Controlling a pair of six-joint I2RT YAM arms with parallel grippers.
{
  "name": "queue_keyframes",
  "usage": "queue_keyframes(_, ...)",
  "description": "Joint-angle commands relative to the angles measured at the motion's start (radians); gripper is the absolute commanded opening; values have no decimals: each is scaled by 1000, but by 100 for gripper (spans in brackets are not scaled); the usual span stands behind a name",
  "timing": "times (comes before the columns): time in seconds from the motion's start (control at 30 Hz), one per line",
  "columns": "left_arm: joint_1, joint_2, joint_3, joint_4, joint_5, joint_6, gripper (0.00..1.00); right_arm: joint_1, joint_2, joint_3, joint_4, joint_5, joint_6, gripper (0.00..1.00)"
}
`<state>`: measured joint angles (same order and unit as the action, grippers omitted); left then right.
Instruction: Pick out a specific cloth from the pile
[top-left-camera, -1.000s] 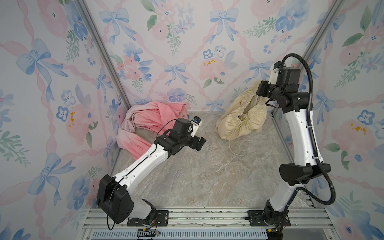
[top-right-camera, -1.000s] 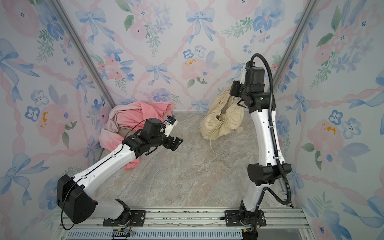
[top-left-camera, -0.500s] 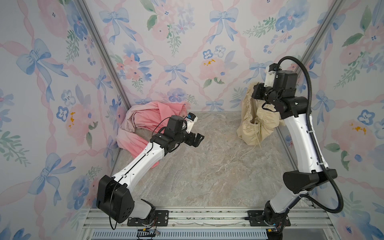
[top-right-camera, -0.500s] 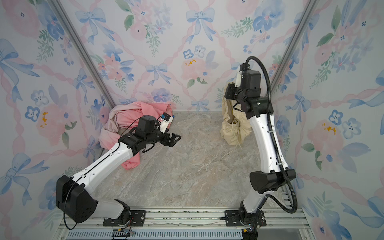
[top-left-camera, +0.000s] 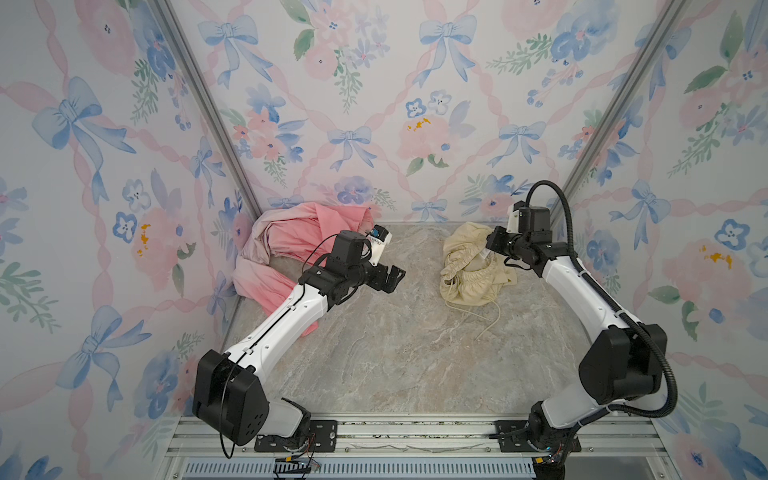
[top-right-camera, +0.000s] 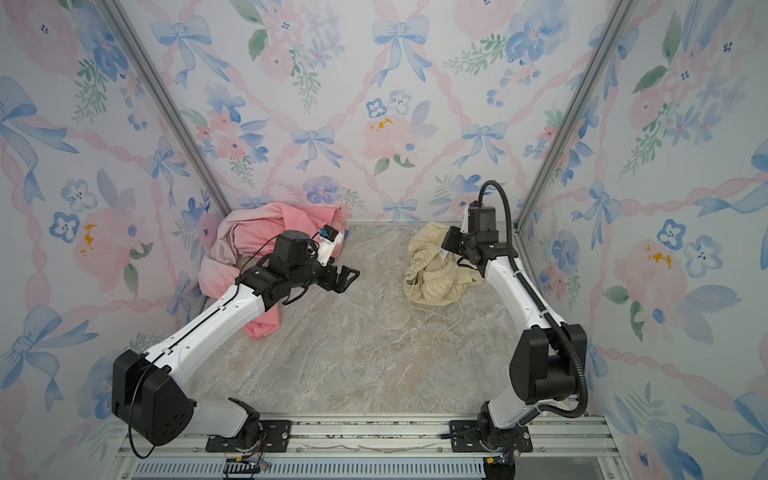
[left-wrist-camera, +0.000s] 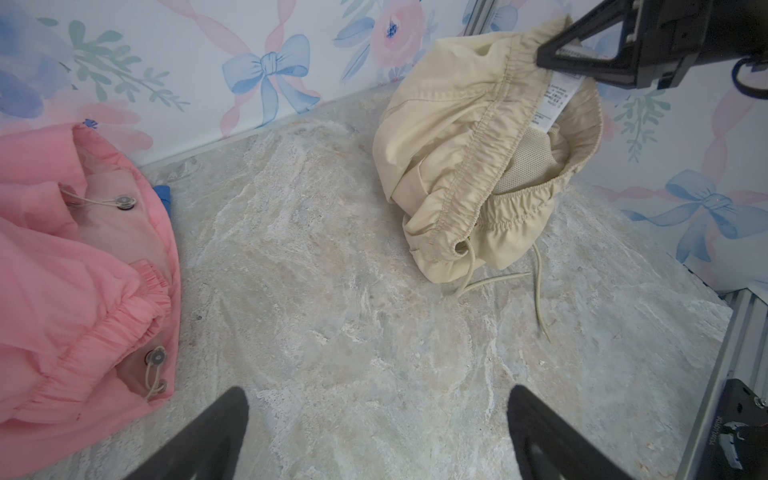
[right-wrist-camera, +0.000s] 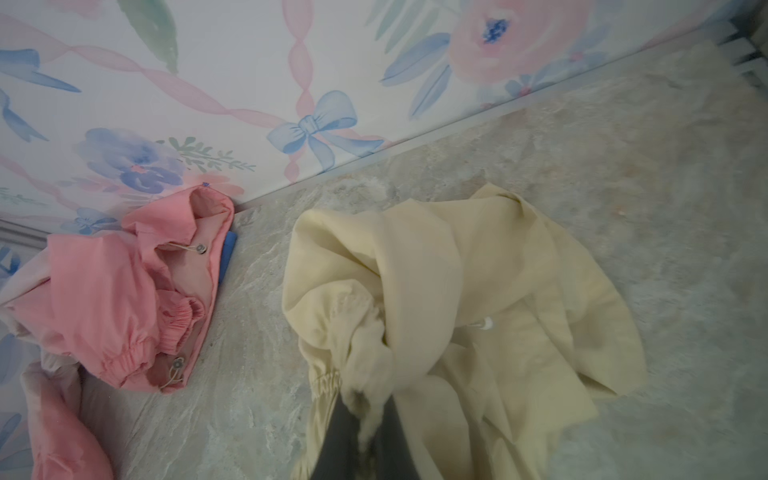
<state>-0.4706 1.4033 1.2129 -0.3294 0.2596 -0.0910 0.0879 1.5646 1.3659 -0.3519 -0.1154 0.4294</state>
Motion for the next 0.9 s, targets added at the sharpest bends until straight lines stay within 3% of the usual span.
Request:
queue_keyframes(0.0,6,-14,-10,15,43,-14,98,-46,-66,-31,2,77,-82,0)
queue_keyframes(0.2,-34,14,-24,49,199,-6,98,-56,12,-56,-73,215,-204,0)
queue_keyframes(0.47,-96,21,-39,56,138,31,98,75,306,166,-213,483,-263,0)
queue_keyframes(0.63,-101,29,-41,59,120,25,98,134,471,266,-225,479,-234,0)
queue_keyframes(0.87,-103,24,-42,58,106,25,98,121,575,294,-200,372,-169,0)
